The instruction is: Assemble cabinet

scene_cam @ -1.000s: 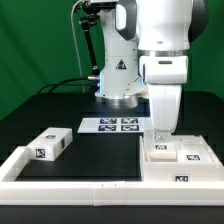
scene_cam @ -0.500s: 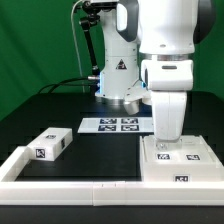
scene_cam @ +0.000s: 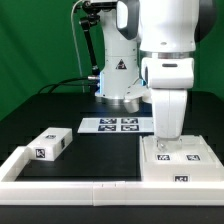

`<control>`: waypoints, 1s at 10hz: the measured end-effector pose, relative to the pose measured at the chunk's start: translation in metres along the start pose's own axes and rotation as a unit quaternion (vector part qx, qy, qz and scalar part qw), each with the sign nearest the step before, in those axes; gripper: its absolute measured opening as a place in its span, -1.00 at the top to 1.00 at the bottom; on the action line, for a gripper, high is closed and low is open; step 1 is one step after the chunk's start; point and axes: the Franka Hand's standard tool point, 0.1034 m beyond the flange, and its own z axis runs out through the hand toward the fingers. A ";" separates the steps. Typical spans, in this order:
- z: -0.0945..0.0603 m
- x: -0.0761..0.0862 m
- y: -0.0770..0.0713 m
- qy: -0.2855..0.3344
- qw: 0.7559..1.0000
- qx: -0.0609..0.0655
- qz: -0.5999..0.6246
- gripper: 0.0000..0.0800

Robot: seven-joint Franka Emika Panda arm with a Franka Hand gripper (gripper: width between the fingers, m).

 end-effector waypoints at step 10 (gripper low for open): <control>-0.029 -0.015 -0.049 0.007 0.980 -0.033 0.196 -0.99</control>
Offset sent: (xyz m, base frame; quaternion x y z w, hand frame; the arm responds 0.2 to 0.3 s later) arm -0.0171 -0.0270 0.0226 -0.0306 -0.0115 0.1291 0.9911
